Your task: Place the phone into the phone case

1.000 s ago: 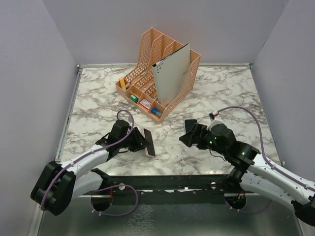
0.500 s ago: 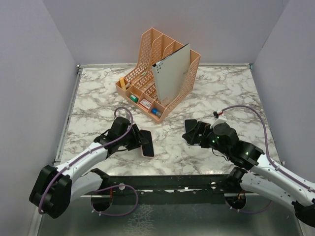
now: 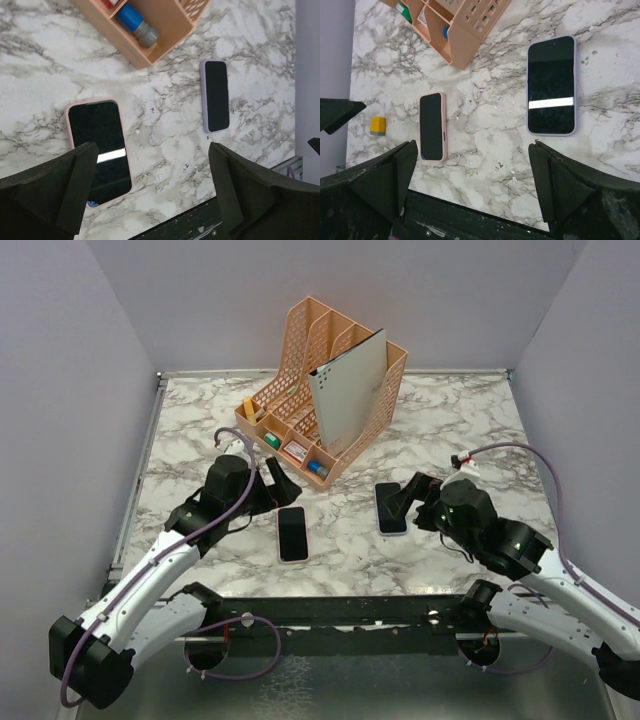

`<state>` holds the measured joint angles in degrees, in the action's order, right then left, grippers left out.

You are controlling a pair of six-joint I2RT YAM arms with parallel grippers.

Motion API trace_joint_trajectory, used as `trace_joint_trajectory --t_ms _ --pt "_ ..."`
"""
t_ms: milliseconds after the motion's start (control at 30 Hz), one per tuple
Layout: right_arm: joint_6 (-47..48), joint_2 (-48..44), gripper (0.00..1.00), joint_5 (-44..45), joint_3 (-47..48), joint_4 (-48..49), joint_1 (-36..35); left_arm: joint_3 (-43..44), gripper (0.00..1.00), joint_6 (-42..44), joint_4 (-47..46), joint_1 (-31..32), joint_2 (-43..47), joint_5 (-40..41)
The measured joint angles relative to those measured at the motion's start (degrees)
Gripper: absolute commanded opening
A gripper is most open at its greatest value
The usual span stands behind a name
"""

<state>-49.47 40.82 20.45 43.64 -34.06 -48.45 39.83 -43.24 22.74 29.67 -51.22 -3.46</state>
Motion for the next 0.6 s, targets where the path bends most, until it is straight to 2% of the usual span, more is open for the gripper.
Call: trace_joint_trajectory --t_ms 300,433,600 --pt "4.24 -0.74 1.0 3.61 9.68 -4.28 0.0 10.01 0.99 8.26 1.18 0.0 3.67 -1.57" --pt "7.02 -2.05 1.0 4.39 14.49 -4.98 0.0 11.85 0.99 8.63 0.66 0.0 6.36 -2.34" --pt "9.4 -5.66 1.0 4.5 16.06 -4.76 0.0 12.02 0.99 8.26 -1.99 0.0 8.87 -4.5"
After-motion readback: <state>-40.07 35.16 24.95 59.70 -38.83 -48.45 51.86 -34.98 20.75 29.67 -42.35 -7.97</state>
